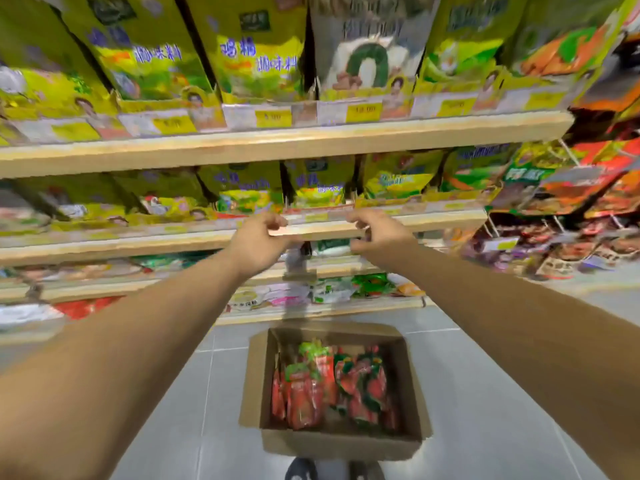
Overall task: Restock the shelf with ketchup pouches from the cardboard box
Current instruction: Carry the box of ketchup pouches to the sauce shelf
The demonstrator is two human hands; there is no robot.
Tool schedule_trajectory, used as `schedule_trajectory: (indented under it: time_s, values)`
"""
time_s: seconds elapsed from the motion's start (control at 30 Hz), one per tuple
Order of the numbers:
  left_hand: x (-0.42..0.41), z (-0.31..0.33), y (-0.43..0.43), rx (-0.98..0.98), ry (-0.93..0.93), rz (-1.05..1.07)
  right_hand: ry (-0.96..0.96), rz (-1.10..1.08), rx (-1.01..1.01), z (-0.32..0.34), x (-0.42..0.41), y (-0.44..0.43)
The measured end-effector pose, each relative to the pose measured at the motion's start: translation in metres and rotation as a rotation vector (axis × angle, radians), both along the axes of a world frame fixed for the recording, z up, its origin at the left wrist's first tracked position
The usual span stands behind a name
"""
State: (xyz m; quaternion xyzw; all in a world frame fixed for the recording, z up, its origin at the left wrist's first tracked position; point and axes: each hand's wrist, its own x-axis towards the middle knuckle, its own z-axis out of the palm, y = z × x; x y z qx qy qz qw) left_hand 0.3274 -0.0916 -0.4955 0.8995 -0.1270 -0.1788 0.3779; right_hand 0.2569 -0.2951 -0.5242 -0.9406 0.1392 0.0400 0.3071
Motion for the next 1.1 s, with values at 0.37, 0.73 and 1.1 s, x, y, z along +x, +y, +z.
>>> schedule_trajectory:
  time_s: [0.37, 0.73, 1.1]
  values:
    - [-0.054, -0.257, 0.043, 0.125, 0.212, 0.048, 0.249, -0.037, 0.062, -0.255, -0.069, 0.009]
    - [-0.093, -0.48, 0.082, 0.418, 0.242, 0.424, 0.305, -0.375, -0.276, -0.451, -0.138, 0.008]
    - [-0.114, -0.571, 0.123, 0.571, 0.322, 0.467, 0.326, -1.003, -0.025, -0.527, -0.197, -0.005]
